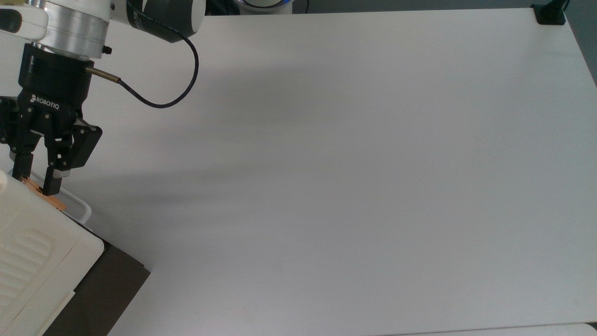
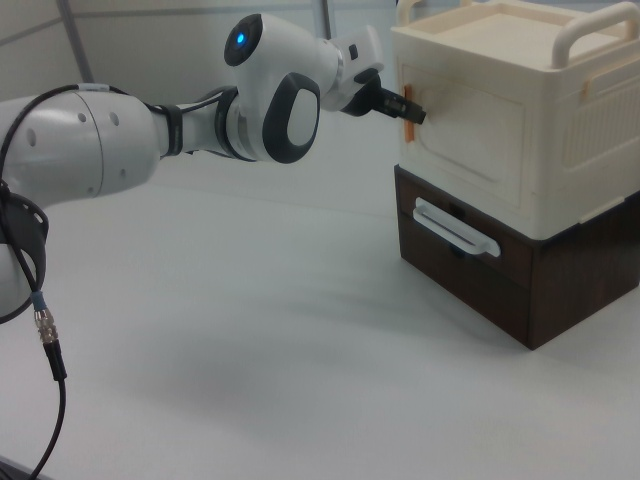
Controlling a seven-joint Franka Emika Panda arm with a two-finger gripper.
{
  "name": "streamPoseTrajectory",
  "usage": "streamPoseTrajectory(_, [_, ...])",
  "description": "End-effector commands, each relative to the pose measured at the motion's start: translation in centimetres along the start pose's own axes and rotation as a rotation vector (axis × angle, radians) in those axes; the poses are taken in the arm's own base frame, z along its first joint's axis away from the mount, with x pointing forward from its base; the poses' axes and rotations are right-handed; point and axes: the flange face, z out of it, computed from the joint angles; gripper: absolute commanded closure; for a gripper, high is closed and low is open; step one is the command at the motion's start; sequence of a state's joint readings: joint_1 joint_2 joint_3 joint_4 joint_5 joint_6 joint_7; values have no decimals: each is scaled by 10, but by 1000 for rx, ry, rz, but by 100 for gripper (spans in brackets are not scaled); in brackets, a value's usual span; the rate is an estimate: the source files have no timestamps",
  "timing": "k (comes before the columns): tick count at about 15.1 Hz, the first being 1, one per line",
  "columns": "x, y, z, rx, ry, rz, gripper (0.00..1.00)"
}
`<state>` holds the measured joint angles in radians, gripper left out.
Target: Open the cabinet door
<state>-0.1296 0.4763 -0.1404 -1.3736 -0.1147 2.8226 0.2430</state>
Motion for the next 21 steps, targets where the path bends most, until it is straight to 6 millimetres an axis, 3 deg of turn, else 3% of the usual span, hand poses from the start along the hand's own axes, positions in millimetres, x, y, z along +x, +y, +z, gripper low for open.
streamPoseTrajectory(1, [4, 8, 1, -21, 39, 1, 62])
streamPoseTrajectory(8, [4, 8, 0, -19, 53, 4, 89])
streamPoseTrajectory(16, [6, 5, -14, 1, 45, 35, 97])
streamPoseTrajectory(21, [-9, -4, -19, 28, 0, 66, 98])
